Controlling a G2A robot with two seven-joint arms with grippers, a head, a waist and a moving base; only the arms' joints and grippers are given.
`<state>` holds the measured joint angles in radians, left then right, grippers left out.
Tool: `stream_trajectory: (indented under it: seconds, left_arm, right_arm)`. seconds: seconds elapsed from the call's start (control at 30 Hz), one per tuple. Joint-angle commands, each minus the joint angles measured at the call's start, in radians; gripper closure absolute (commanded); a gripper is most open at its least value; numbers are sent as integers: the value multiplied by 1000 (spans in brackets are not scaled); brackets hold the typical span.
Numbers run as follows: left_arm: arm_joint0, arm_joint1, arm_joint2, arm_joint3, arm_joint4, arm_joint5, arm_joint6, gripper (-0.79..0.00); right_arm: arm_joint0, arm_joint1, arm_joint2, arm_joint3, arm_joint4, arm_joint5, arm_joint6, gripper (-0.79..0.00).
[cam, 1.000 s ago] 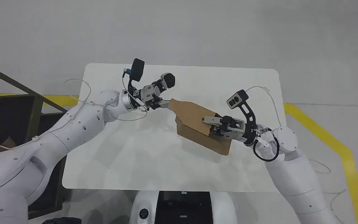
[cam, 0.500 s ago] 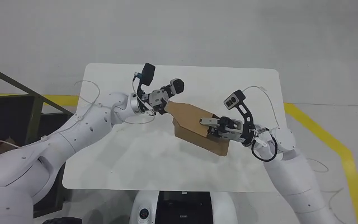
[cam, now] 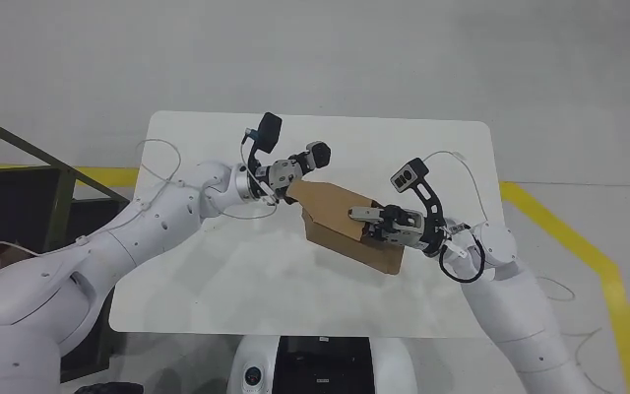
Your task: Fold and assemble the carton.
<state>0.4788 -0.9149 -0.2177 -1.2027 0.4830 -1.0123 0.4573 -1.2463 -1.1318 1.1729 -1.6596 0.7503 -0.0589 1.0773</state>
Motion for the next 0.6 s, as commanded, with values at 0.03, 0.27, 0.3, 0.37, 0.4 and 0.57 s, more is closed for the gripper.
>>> stream_trajectory:
  seconds: [0.03,0.27,0.3,0.37,0.4,0.57]
  left_arm:
    - [-4,-4,2,0,-2,0,1,-785]
    - [-15,-14,8,13,0,0,5,-785]
    - [-15,-13,7,20,-1,0,8,-785]
    - [-16,-10,4,31,0,0,15,-785]
    - [-15,-7,2,35,0,0,21,-785]
    - [-4,19,-8,36,17,0,39,-785]
  right_arm:
    - [-1,0,-1,-1,0,-1,-1,0]
    - [-5,0,4,2,3,-6,-4,0]
    - [-6,0,8,2,4,-8,-5,0]
    - [-10,2,20,4,0,-9,-8,0]
    - [-13,3,26,4,-1,-9,-8,0]
    - [-28,9,54,3,-8,-8,-9,0]
